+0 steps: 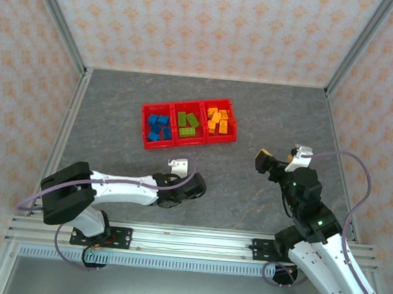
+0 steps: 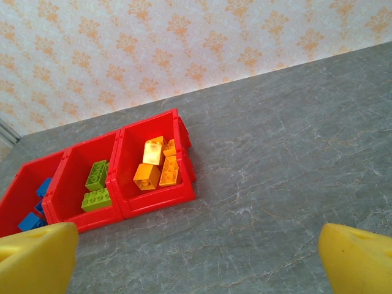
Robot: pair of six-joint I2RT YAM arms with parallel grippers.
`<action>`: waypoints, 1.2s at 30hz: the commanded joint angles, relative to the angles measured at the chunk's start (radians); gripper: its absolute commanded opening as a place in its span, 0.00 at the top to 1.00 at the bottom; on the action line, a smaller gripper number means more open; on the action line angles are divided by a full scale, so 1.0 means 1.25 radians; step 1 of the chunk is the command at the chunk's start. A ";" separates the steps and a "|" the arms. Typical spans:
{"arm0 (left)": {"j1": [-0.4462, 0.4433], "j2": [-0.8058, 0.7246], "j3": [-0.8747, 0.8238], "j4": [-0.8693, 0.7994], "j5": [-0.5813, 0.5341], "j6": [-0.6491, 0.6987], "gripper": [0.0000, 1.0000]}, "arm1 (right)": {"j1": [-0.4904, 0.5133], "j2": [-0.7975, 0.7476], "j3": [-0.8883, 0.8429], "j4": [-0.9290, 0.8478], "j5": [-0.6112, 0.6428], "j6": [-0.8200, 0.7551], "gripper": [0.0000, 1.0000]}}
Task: Sort the legos into containers by color
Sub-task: Pick up the lego from the middle-left of the table, then place the lego in the container.
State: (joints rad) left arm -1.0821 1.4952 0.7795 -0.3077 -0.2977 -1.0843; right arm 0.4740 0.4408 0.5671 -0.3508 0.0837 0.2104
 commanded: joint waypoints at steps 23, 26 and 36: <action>0.217 0.322 0.710 -0.235 -0.028 0.473 0.73 | -0.002 -0.020 -0.005 0.009 0.029 0.007 0.00; 0.234 0.410 0.778 -0.242 0.005 0.476 0.73 | -0.001 -0.020 -0.006 0.011 0.025 0.006 0.00; 0.280 0.586 0.929 -0.250 0.046 0.470 0.73 | -0.001 -0.021 -0.007 0.010 0.026 0.006 0.00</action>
State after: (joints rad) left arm -0.7570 2.2078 1.8881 -0.5858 -0.2626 -0.5030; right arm 0.4740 0.4252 0.5625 -0.3511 0.1081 0.2138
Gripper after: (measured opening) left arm 0.312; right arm 0.996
